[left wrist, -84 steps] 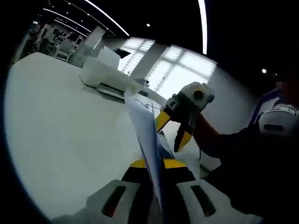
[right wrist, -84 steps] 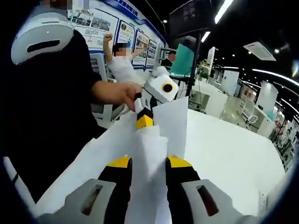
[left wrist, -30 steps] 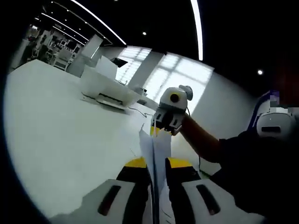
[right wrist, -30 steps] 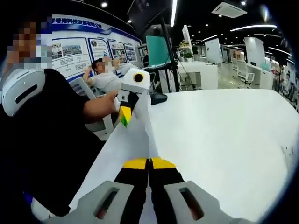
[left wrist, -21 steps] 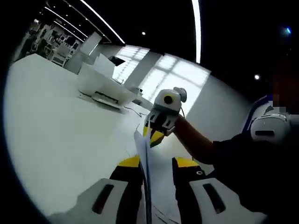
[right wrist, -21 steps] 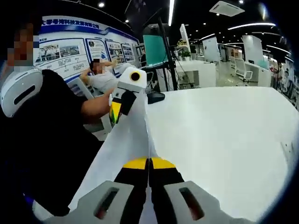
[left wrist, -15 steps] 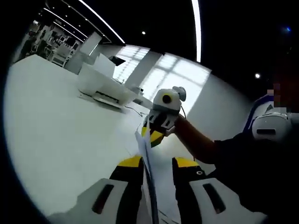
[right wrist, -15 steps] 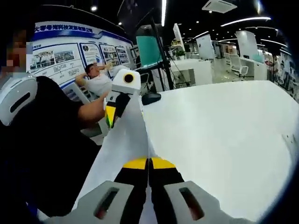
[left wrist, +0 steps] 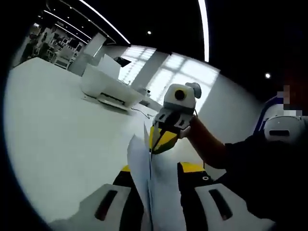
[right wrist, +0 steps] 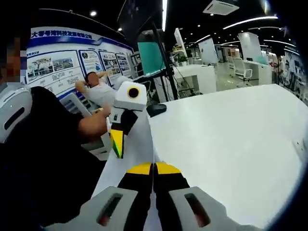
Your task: Organize the stack of printing papers by aligning and flattening the scattered papers on the table
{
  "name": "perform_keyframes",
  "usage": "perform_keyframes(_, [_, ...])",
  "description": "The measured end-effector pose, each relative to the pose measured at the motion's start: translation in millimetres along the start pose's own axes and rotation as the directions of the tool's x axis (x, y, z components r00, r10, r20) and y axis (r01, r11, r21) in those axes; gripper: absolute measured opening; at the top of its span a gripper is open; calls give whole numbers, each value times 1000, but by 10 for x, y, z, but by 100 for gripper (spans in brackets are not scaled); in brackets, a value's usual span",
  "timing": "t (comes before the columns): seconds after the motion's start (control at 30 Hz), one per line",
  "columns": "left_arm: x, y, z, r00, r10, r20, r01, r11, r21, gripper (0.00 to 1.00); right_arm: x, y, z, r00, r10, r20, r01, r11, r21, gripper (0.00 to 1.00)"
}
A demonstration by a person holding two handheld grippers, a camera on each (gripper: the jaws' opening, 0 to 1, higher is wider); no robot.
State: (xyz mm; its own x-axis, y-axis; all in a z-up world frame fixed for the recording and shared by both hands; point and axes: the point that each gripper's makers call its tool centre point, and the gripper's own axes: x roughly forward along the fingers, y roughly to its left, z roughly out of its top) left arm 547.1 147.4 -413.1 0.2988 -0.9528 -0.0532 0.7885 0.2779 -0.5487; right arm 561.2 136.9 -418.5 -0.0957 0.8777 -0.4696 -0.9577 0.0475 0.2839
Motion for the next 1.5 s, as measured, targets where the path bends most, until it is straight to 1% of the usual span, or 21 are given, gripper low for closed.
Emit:
perform_keyframes(0.1, [23, -2, -24, 1000, 0, -9, 0, 1000, -1, 29, 61, 47, 17, 1000, 19, -7, -19, 999, -47, 0])
perform_keyframes(0.17, [41, -9, -39, 1000, -1, -15, 1, 1000, -1, 29, 90, 68, 24, 1000, 24, -11, -25, 998, -63, 0])
perform_keyframes(0.23, [64, -16, -57, 1000, -4, -24, 3, 1000, -3, 29, 123, 140, 20, 999, 26, -20, -27, 996, -86, 0])
perform_keyframes(0.43, [96, -18, -68, 999, 0, -35, 0, 1000, 2, 29, 176, 151, 43, 999, 7, -38, -13, 987, -160, 0])
perform_keyframes(0.57, [115, 9, -108, 999, 17, -51, -16, 1000, 14, 27, 231, 145, 41, 999, 0, -39, -7, 986, -167, 0])
perform_keyframes(0.63, [121, 43, -146, 997, 37, -70, -35, 999, 27, 24, 251, 147, 44, 999, -1, -35, -5, 986, -167, 0])
perform_keyframes(0.7, [91, 151, -198, 991, 92, -102, -86, 994, 68, 10, 255, 194, 48, 1000, 10, -27, -15, 985, -174, 0])
perform_keyframes(0.73, [84, 173, -215, 989, 102, -110, -95, 993, 72, 7, 252, 239, 61, 1000, 26, -16, -28, 984, -174, 1])
perform_keyframes(0.77, [97, 148, -208, 991, 89, -103, -83, 995, 61, 7, 248, 243, 54, 1000, 19, -17, -22, 984, -176, 3])
perform_keyframes(0.8, [93, 149, -219, 990, 89, -108, -84, 995, 45, 7, 247, 244, 53, 1000, 13, -17, -16, 983, -185, 4])
perform_keyframes(0.87, [99, 165, -230, 988, 104, -117, -96, 993, 68, 7, 211, 243, 77, 1000, 6, -7, -7, 981, -192, 6])
perform_keyframes(0.93, [110, 148, -237, 986, 104, -127, -95, 993, 72, 6, 139, 202, 144, 1000, -9, 24, 14, 981, -195, 9])
perform_keyframes(1.03, [79, 140, -167, 989, 103, -105, -96, 993, 70, 6, 0, 142, 235, 997, -31, 72, 44, 981, -187, 9])
perform_keyframes(1.13, [47, 119, -115, 991, 99, -89, -92, 992, 81, 6, -182, 61, 296, 990, -75, 120, 96, 979, -179, 10])
perform_keyframes(1.2, [35, 111, -107, 992, 96, -87, -89, 993, 83, 6, -351, -35, 342, 978, -121, 171, 150, 975, -164, 10])
perform_keyframes(1.27, [21, 110, -104, 992, 95, -87, -88, 993, 82, 6, -505, -113, 353, 968, -150, 203, 182, 973, -144, 10])
perform_keyframes(1.37, [-22, 136, -90, 992, 100, -82, -93, 992, 81, 6, -739, -250, 336, 947, -216, 236, 249, 961, -118, 11])
perform_keyframes(1.43, [-43, 142, -69, 992, 99, -72, -93, 993, 79, 6, -885, -313, 312, 934, -249, 256, 282, 954, -99, 11])
perform_keyframes(1.47, [-55, 145, -52, 993, 97, -65, -92, 993, 76, 6, -932, -330, 301, 930, -259, 261, 291, 952, -94, 11])
perform_keyframes(1.5, [-68, 150, -33, 994, 96, -57, -91, 993, 72, 6, -1004, -362, 285, 922, -279, 270, 311, 947, -83, 11])
